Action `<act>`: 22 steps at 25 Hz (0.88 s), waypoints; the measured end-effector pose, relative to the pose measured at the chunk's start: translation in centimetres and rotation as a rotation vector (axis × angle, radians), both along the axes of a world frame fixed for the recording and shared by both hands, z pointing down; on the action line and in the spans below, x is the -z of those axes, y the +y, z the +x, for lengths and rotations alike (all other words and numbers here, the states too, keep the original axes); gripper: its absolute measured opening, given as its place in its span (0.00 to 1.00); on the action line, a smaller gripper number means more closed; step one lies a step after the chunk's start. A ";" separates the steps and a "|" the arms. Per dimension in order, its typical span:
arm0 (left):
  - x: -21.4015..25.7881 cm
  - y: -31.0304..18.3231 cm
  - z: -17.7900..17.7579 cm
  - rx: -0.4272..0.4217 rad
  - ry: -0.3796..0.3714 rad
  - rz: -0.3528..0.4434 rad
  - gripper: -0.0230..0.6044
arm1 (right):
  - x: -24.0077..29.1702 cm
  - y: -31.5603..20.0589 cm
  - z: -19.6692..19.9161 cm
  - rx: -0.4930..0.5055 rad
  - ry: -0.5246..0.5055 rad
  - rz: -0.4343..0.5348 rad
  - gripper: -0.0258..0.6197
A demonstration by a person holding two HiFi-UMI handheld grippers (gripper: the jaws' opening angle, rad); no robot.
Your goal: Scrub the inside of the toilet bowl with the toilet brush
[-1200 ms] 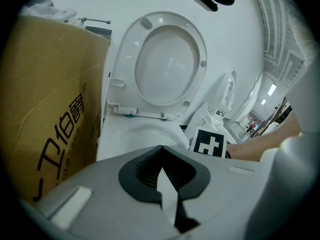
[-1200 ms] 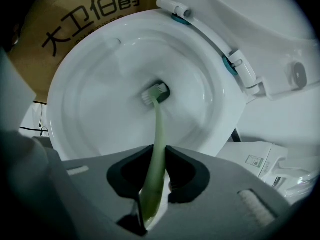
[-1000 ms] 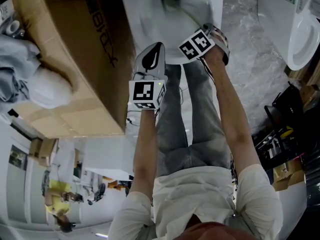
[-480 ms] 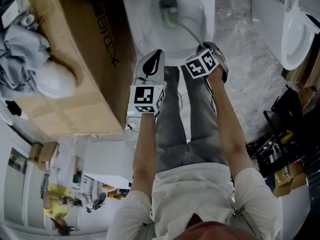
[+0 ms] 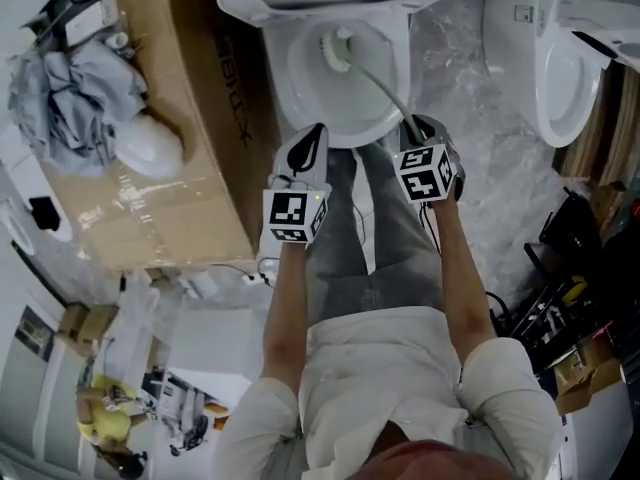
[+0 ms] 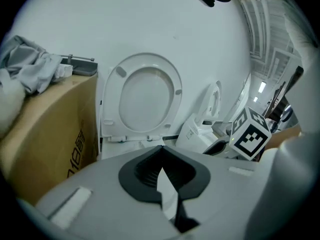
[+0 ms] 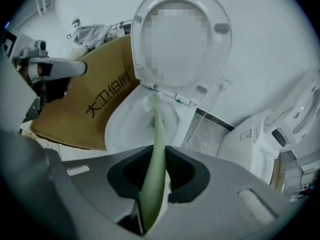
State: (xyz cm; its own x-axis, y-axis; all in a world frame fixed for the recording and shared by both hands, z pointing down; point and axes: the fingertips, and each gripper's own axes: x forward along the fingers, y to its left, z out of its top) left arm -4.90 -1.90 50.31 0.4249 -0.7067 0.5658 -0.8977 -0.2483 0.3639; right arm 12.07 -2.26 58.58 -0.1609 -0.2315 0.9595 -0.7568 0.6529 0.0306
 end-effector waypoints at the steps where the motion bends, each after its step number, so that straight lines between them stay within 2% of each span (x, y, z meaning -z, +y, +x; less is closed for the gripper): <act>1: 1.1 -0.1 0.0 -0.004 -0.001 0.013 0.07 | 1.5 -0.2 -0.2 0.001 -0.019 0.019 0.15; 14: 14.2 0.7 -0.9 -0.056 -0.013 0.144 0.07 | 18.7 0.9 -1.4 -0.029 -0.242 0.197 0.15; 22: 20.1 0.6 -0.7 -0.083 -0.026 0.213 0.07 | 25.5 0.8 -1.3 -0.013 -0.288 0.295 0.15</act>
